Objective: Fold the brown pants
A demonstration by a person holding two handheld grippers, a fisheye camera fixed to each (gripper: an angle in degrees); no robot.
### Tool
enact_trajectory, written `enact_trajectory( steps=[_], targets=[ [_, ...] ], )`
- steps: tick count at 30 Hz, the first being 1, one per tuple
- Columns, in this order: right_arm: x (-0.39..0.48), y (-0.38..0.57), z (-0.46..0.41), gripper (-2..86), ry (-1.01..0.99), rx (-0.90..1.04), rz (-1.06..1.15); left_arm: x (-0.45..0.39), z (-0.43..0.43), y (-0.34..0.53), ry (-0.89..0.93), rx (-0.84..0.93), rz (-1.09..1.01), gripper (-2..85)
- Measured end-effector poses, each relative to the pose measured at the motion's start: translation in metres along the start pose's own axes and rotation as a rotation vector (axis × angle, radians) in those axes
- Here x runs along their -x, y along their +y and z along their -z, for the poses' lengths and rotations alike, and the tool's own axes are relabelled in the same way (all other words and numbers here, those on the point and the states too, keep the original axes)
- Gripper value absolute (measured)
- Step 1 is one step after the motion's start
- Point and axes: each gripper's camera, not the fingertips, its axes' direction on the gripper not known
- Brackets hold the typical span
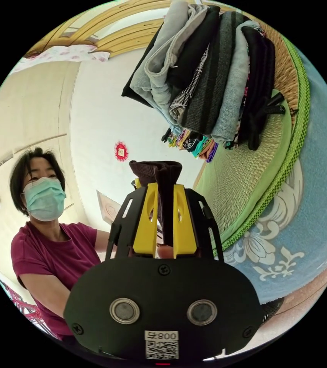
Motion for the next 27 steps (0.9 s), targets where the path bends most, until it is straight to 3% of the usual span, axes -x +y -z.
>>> enact_trajectory(
  steps=[7,14,21,27],
  targets=[
    [0.017,-0.004,-0.016,6.0,0.107,-0.006,0.014,0.014,0.020,0.007,-0.109,0.020,0.125,4.2],
    [0.054,-0.013,-0.050,5.9,0.082,0.011,0.101,-0.017,0.048,0.016,-0.145,0.027,0.107,4.4],
    [0.099,-0.017,-0.108,5.9,0.004,0.071,0.153,-0.087,0.112,0.056,-0.173,-0.034,0.082,4.6],
    [0.167,-0.015,-0.193,6.0,-0.003,0.261,0.211,-0.169,0.186,0.124,-0.246,-0.083,0.061,4.8]
  ],
)
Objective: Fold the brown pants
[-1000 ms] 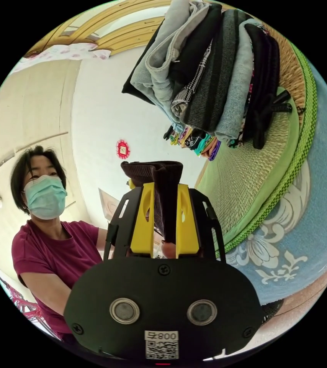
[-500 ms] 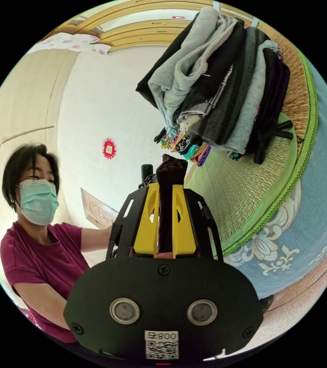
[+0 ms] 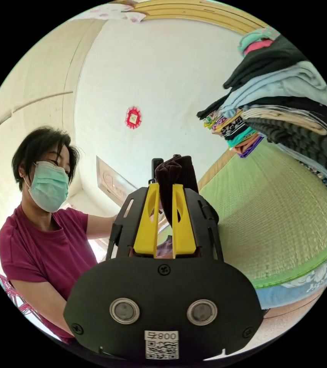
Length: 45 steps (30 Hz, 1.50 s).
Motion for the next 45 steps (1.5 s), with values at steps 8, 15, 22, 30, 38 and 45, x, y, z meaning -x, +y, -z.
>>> enact_trajectory(
  steps=[8,15,22,30,38,45],
  targets=[
    [0.077,-0.006,-0.172,6.3,-0.156,0.312,-0.006,-0.066,0.128,0.133,-0.099,-0.083,0.104,5.0],
    [0.110,0.016,-0.303,6.1,-0.137,0.544,-0.053,-0.095,0.210,0.268,-0.169,-0.140,0.288,5.3],
    [0.128,0.034,-0.408,6.1,-0.050,0.704,-0.088,-0.100,0.261,0.391,-0.155,-0.268,0.494,4.2],
    [0.145,0.064,-0.503,6.5,0.095,0.884,-0.095,-0.126,0.310,0.521,-0.104,-0.445,0.745,4.5],
    [0.196,0.071,-0.563,8.2,0.210,1.007,0.014,-0.203,0.315,0.561,-0.071,-0.453,0.754,8.0],
    [0.253,0.067,-0.601,9.7,0.287,1.081,0.159,-0.258,0.332,0.580,-0.189,-0.436,0.761,9.3]
  ],
)
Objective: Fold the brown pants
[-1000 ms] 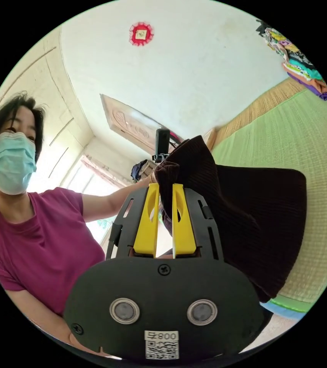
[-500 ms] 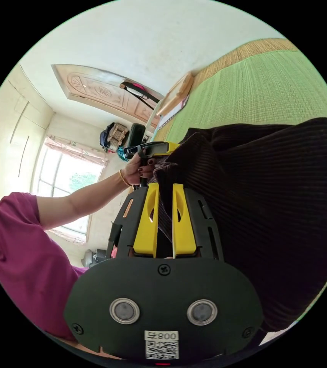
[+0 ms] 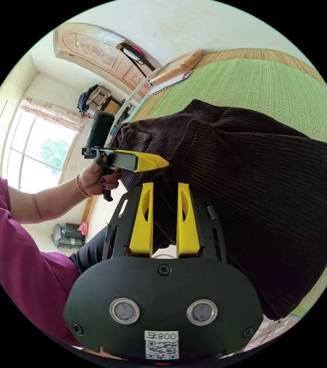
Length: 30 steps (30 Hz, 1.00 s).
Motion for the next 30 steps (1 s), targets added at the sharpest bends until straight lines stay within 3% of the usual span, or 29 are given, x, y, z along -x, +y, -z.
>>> enact_trajectory(
  steps=[14,19,24,30],
  targets=[
    [0.093,-0.034,0.014,8.9,0.197,0.068,0.166,-0.021,0.058,0.062,-0.161,-0.040,0.075,5.7],
    [0.091,-0.051,0.052,5.1,0.121,-0.003,0.142,-0.024,0.079,0.080,-0.145,-0.070,0.085,3.5],
    [0.083,-0.100,0.069,5.9,0.228,-0.049,0.173,-0.033,0.093,0.089,-0.180,-0.064,0.061,3.5],
    [0.089,-0.145,0.051,8.6,0.305,0.068,0.271,-0.040,0.129,0.095,-0.203,-0.167,0.066,4.9]
  ],
)
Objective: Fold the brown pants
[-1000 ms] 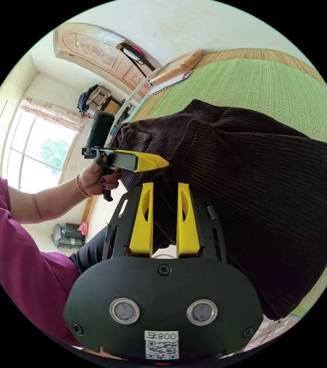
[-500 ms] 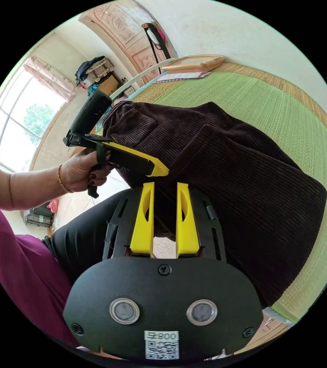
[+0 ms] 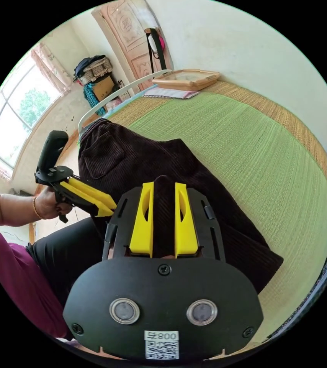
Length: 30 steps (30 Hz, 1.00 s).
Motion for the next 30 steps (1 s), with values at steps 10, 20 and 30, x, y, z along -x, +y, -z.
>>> enact_trajectory(
  steps=[10,20,30],
  targets=[
    [-0.008,-0.005,0.003,4.4,-0.024,0.024,-0.022,0.023,-0.006,-0.039,-0.129,0.059,0.093,0.7],
    [-0.014,-0.004,0.054,2.2,-0.123,-0.089,0.005,0.020,0.004,-0.048,-0.128,0.042,0.055,0.8],
    [-0.035,-0.010,0.028,2.2,-0.149,0.003,-0.017,0.009,0.022,-0.004,-0.007,0.054,0.017,7.1]
  ],
)
